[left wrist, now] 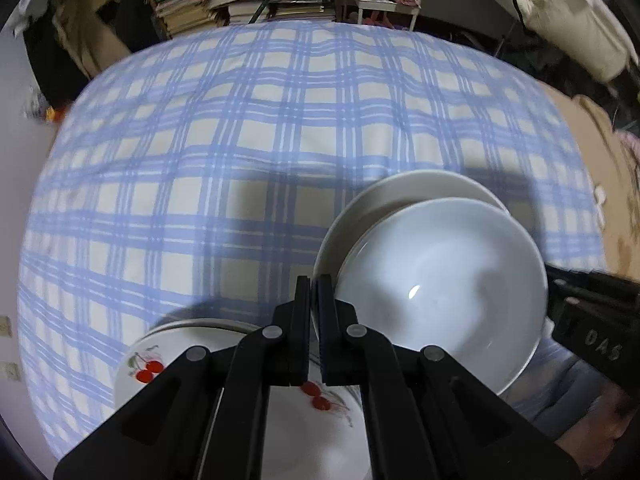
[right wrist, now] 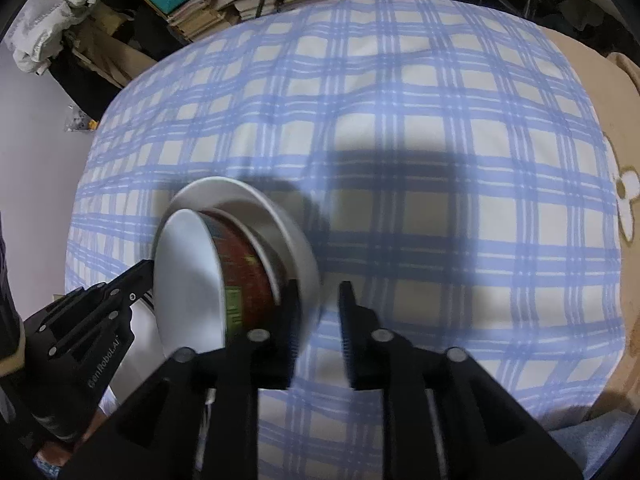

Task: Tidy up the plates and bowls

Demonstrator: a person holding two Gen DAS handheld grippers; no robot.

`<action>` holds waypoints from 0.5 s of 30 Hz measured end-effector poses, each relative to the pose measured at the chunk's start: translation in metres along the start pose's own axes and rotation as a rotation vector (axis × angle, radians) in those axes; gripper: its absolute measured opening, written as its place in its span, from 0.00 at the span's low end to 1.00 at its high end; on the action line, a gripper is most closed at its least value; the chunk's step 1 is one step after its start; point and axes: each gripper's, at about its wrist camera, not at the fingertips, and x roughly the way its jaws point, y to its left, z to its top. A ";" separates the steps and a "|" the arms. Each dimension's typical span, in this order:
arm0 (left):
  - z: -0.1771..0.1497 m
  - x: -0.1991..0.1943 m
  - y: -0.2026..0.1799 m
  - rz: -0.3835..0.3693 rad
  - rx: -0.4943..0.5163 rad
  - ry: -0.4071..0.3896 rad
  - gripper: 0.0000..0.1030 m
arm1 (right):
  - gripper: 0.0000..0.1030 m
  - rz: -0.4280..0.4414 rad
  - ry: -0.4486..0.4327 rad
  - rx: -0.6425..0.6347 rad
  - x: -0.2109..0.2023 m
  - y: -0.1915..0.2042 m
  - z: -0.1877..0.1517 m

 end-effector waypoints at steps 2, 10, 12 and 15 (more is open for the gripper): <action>0.000 0.000 0.000 -0.006 -0.002 -0.001 0.02 | 0.23 -0.003 0.021 -0.016 0.001 -0.001 0.000; -0.003 0.000 0.001 0.010 0.011 -0.027 0.02 | 0.08 -0.003 0.010 -0.039 0.000 0.007 -0.003; -0.001 0.000 0.009 -0.023 -0.029 -0.025 0.02 | 0.08 -0.003 0.007 -0.029 0.000 0.008 -0.003; -0.002 0.001 0.010 -0.027 -0.042 -0.015 0.02 | 0.10 -0.011 0.002 -0.015 0.000 0.009 -0.003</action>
